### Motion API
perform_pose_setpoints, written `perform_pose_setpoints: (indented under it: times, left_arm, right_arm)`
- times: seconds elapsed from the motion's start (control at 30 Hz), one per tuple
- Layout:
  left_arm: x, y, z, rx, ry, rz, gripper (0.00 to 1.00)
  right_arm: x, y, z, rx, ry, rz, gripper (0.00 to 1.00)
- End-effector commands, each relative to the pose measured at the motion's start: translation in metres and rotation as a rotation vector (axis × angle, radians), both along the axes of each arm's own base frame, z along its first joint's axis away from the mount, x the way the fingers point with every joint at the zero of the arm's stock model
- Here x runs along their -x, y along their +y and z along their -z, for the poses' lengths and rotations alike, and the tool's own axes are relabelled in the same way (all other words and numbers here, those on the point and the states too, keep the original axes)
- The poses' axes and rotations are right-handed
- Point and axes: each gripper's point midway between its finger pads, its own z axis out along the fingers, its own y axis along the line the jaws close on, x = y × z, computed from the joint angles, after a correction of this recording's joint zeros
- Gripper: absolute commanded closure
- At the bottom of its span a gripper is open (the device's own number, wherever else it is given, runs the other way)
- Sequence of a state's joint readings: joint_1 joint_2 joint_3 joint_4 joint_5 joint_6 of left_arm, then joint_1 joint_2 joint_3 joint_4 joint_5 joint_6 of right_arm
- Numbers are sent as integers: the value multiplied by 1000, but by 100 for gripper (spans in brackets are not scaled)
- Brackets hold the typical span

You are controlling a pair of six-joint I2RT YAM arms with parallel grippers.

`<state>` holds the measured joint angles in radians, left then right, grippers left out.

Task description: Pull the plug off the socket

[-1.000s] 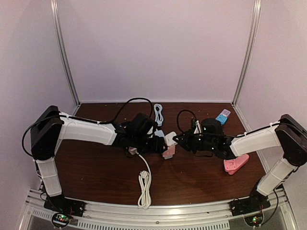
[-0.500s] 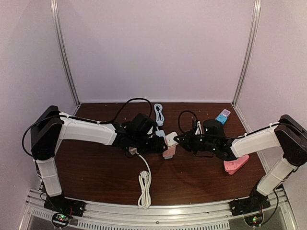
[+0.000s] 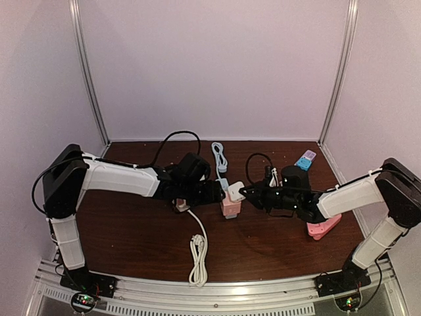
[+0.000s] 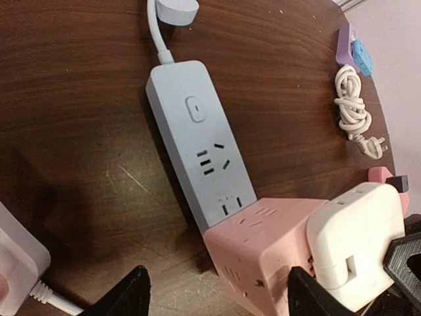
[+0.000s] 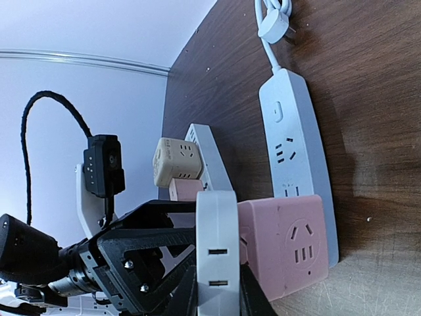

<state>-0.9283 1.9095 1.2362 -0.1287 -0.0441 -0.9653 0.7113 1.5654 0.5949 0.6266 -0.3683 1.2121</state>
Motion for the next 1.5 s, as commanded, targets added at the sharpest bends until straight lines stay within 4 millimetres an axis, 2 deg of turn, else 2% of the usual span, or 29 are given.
perform_pose_setpoints:
  times: [0.0,0.43,0.63,0.77,0.9,0.97,1.07,1.2,1.33,1.47]
  left_arm:
    - [11,56,70,-268,107,-76,28]
    - [11,54,68,-267,101,-57,28]
    - [6,45,53,-260,65,-18,28]
    - [-3,33,28,-239,12,22,28]
    - [-12,21,-6,-203,-58,43,27]
    - [-15,19,-21,-193,-91,46,25]
    - [-18,20,-44,-173,-133,44,23]
    - [-15,28,-68,-163,-173,41,21]
    - [-5,49,-89,-150,-202,15,17]
    - [8,73,-99,-147,-214,-10,15]
  right_arm:
    - [16,11,-29,-97,-37,-97,100]
    - [9,7,-39,-96,-63,-82,100]
    - [-5,-9,-42,11,-87,-32,100]
    - [-19,-33,-43,187,-117,27,100]
    - [-33,-61,-33,459,-127,82,100]
    - [-38,-76,-27,591,-134,102,100]
    - [-54,-97,-28,786,-173,146,100]
    - [-80,-110,-32,958,-212,191,100]
    - [-106,-119,-16,1161,-202,205,100]
    - [-129,-125,-1,1331,-199,201,100]
